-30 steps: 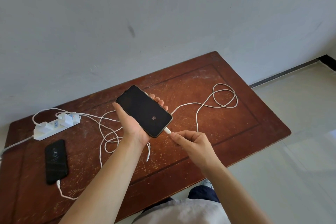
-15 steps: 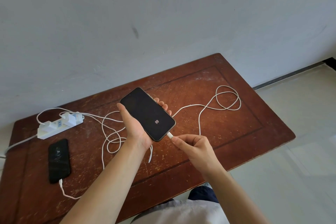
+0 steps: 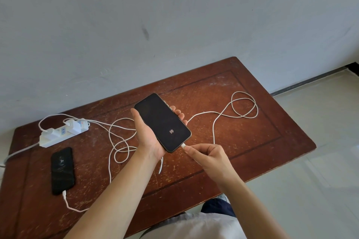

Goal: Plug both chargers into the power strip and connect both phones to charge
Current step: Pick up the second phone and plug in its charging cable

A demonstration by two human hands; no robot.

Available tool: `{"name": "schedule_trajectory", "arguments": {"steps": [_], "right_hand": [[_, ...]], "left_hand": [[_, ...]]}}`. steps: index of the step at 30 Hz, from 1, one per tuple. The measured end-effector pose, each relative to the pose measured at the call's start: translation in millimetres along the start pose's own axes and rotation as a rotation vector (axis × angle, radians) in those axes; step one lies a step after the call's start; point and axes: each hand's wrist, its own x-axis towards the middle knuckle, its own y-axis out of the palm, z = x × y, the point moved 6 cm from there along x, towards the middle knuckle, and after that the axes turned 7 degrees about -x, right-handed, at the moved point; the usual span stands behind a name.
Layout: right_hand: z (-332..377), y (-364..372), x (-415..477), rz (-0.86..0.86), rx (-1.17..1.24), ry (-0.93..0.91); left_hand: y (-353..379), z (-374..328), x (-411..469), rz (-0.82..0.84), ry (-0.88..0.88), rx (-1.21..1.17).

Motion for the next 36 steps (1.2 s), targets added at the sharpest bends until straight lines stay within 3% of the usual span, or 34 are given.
{"name": "schedule_trajectory", "arguments": {"steps": [4, 14, 36], "right_hand": [[2.8, -3.0, 1.6, 0.060, -0.008, 0.038], [-5.1, -4.7, 7.0, 0.009, 0.119, 0.118], [-7.7, -9.3, 11.8, 0.063, 0.164, 0.059]], "left_hand": [[3.3, -0.9, -1.3, 0.001, -0.024, 0.000], [10.4, 0.7, -5.8, -0.044, -0.073, 0.031], [15.5, -5.2, -8.0, -0.117, -0.052, 0.114]]}}
